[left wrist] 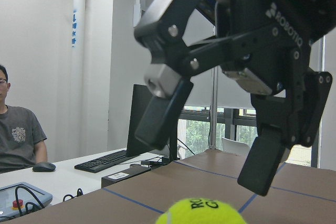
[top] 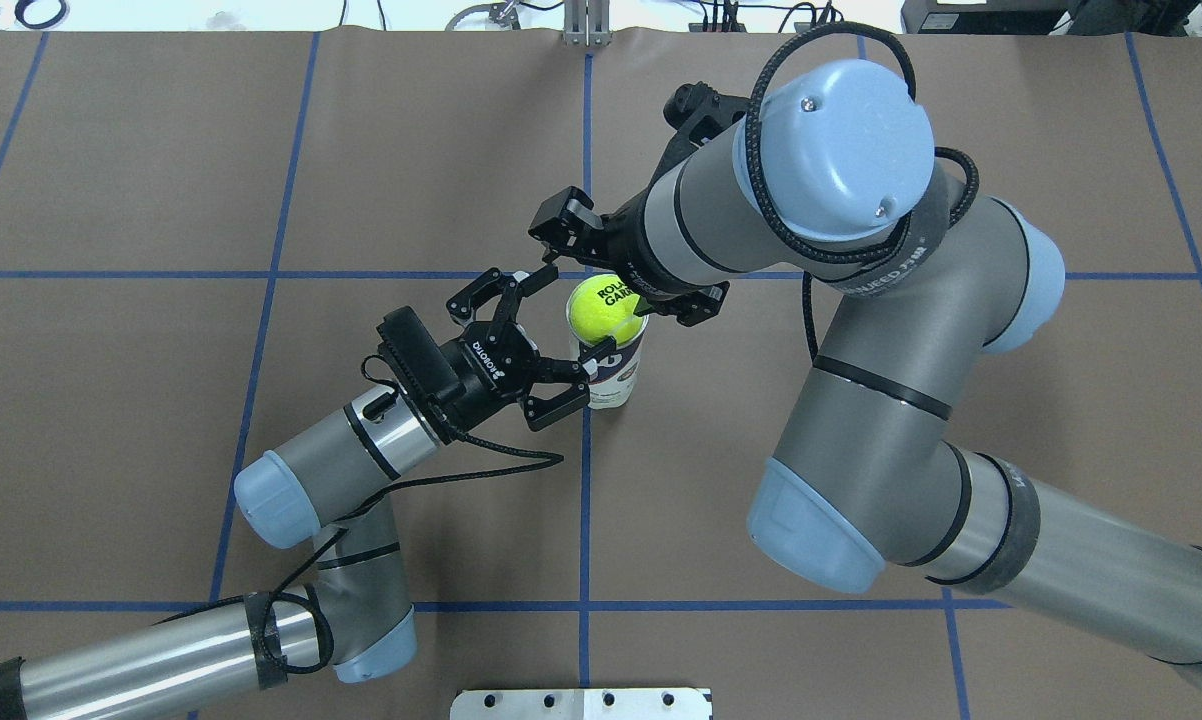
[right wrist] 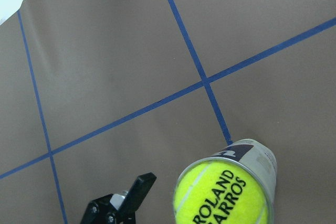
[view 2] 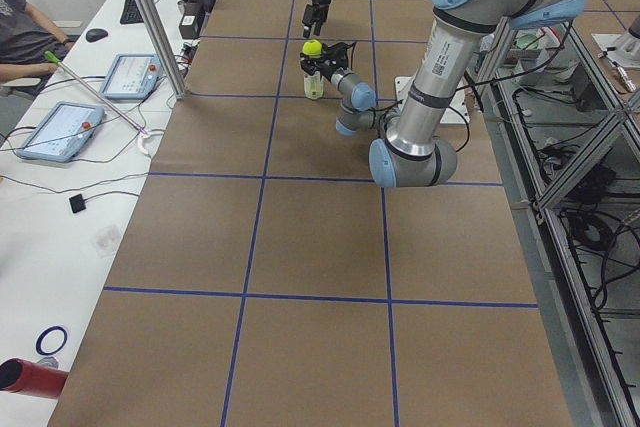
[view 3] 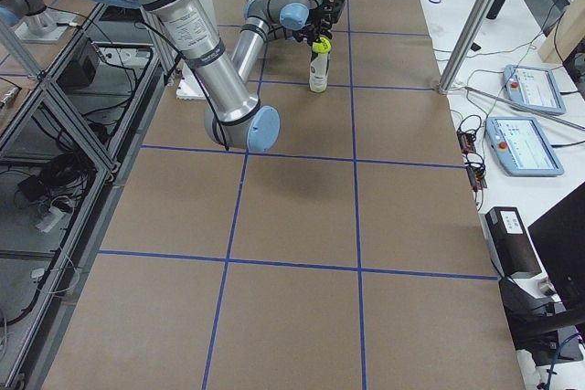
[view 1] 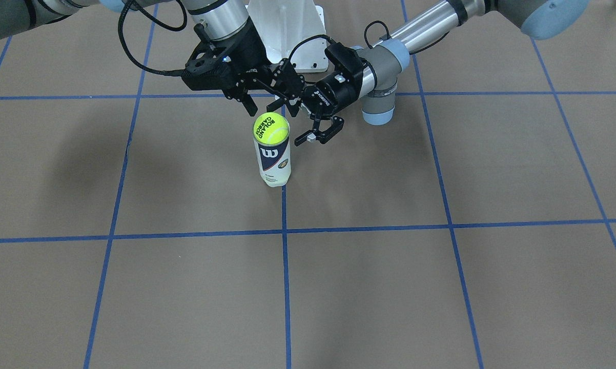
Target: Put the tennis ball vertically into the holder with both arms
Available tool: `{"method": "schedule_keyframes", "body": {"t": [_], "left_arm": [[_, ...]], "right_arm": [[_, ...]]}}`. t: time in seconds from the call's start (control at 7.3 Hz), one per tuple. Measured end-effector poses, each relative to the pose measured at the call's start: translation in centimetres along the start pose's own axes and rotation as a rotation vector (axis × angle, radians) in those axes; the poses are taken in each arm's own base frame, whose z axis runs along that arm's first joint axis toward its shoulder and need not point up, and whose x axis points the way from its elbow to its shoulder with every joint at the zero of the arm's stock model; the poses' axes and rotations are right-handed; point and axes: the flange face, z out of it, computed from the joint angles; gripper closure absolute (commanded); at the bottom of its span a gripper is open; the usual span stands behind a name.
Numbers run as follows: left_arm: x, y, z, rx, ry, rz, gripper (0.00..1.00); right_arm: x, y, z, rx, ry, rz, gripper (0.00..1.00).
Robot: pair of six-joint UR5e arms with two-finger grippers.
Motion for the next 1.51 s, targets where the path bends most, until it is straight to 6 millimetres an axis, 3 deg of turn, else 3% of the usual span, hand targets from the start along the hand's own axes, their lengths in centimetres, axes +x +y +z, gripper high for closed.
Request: {"method": "schedule_keyframes", "body": {"t": [0.55,0.96,1.23,1.51], "left_arm": [[-0.3,0.0,-0.6,-0.002,-0.002,0.002,0.01],[-0.4,0.0,-0.9,-0.003,-0.003,0.001,0.01],[-1.2,-0.7,-3.5,-0.001,0.001,-0.004,0.01],[-2.5,-2.9,-7.6,0.017,-0.016,-0.011,0.01]], "right_arm": [[-0.7,-0.4,2.4,0.015,-0.028,-0.007,0.00],[-0.5,-0.6,1.7,0.011,-0.041,-0.009,0.00],[1.5,-3.8,-0.7,-0.012,-0.036,0.010,0.00],[5.2,-7.4,-2.5,-0.018,-0.007,0.011,0.00]]}}
